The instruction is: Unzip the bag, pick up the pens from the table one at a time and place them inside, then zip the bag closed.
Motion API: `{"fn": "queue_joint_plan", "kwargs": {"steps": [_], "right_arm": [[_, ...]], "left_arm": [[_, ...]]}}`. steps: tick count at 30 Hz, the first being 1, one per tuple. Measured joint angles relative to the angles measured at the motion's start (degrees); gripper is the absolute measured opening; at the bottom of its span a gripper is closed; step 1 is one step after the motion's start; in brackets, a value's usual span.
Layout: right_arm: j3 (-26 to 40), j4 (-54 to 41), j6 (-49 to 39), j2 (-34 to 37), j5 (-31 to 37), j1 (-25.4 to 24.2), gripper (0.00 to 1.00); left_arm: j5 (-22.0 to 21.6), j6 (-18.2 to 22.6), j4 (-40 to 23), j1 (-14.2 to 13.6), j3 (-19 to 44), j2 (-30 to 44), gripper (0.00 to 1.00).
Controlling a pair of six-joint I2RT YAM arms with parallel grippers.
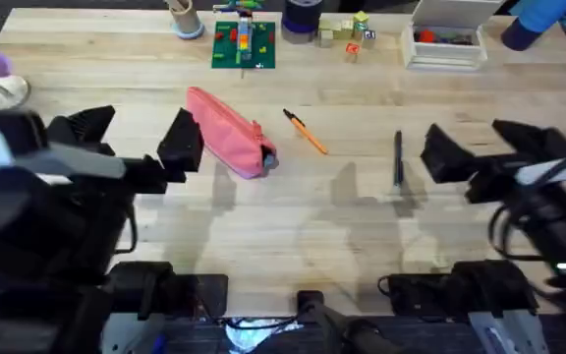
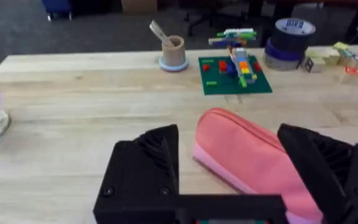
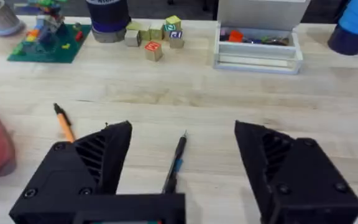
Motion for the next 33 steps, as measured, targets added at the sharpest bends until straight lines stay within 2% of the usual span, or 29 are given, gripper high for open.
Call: {"fn": "queue_joint_plan", "kwargs": {"steps": [5,9,12,16,22,27,28,33], "right_arm": [[10.56,-5.4,0.0,9.26,0.0,0.0,0.996],[18.7,-9.61,0.0,17.93,-0.17,0.0,0.996],[23.97,-12.21,0.0,23.97,-0.39,0.0,0.996],[29.69,-14.4,0.0,30.67,-1.66,0.0,0.996],[32.63,-14.41,-0.01,35.35,-4.03,0.0,0.995],[32.65,-14.69,-0.02,35.52,-5.25,0.0,0.995],[32.67,-14.76,-0.02,35.54,-5.55,0.0,0.995],[32.67,-14.76,-0.02,35.53,-5.97,0.0,0.996]], "left_arm": [[0.02,0.06,-7.94,0.0,10.24,11.46,0.993],[1.4,1.25,-10.11,0.0,17.58,21.67,0.993],[3.73,3.62,-11.83,0.0,23.65,29.45,0.993],[5.4,7.08,-17.33,0.02,32.47,39.33,0.995],[6.08,14.42,-27.82,0.0,44.61,52.64,0.993],[6.03,24.55,-31.21,0.02,49.33,58.8,0.993],[6.01,34.23,-31.53,0.28,49.61,60.05,0.993],[6.02,52.2,-30.4,3.09,49.66,60.09,0.993]]}}
